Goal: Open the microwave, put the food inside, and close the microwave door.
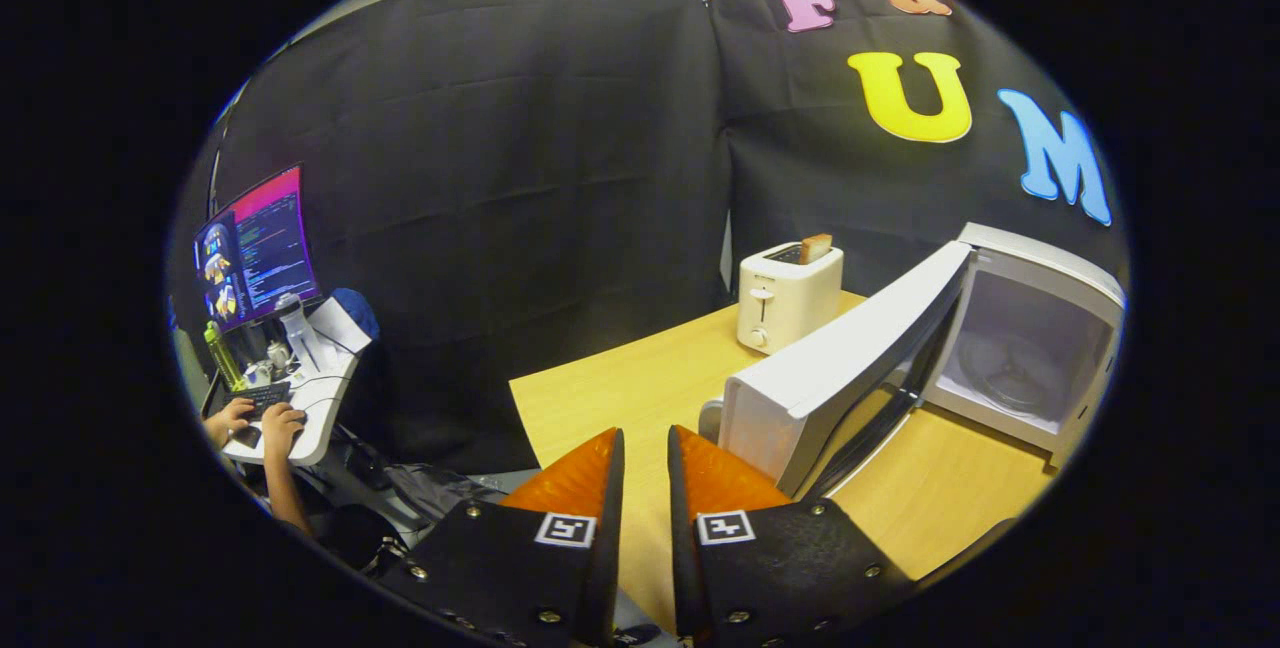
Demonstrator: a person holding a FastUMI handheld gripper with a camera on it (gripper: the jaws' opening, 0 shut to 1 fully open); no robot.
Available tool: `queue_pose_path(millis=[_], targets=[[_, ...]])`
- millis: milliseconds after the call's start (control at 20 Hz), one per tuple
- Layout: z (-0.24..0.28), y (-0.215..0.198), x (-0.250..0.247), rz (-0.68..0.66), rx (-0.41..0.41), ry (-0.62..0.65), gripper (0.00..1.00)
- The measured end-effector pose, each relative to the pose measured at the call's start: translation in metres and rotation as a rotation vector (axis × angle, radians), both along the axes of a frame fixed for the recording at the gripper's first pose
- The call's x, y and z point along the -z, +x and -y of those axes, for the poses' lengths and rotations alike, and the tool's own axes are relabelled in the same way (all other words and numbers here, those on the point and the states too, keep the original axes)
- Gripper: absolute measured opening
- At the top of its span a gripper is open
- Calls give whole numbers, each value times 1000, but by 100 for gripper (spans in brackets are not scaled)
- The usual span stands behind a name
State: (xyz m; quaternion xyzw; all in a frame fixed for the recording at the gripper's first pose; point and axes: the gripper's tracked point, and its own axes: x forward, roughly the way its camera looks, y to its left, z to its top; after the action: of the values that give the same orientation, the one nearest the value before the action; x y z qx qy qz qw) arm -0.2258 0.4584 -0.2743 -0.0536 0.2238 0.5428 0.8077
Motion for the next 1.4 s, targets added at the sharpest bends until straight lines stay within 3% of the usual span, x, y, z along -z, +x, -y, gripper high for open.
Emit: queue_pose_path(millis=[50,100,200,300,400,500,700,950,1200,1400], targets=[[0,-6,-4,-8,-34,4,29],[3,-16,-7,-31,-82,4,43],[20,-24,-23,-35,-128,18,88],[40,-29,-44,-50,-147,52,97],[65,-24,-68,-68,-134,91,97],[104,3,-87,-81,-45,110,97],[201,82,-97,-48,242,80,97],[319,136,-91,-16,564,21,96],[420,157,-64,-71,843,-18,97],[481,149,-14,-205,1009,-82,97]])
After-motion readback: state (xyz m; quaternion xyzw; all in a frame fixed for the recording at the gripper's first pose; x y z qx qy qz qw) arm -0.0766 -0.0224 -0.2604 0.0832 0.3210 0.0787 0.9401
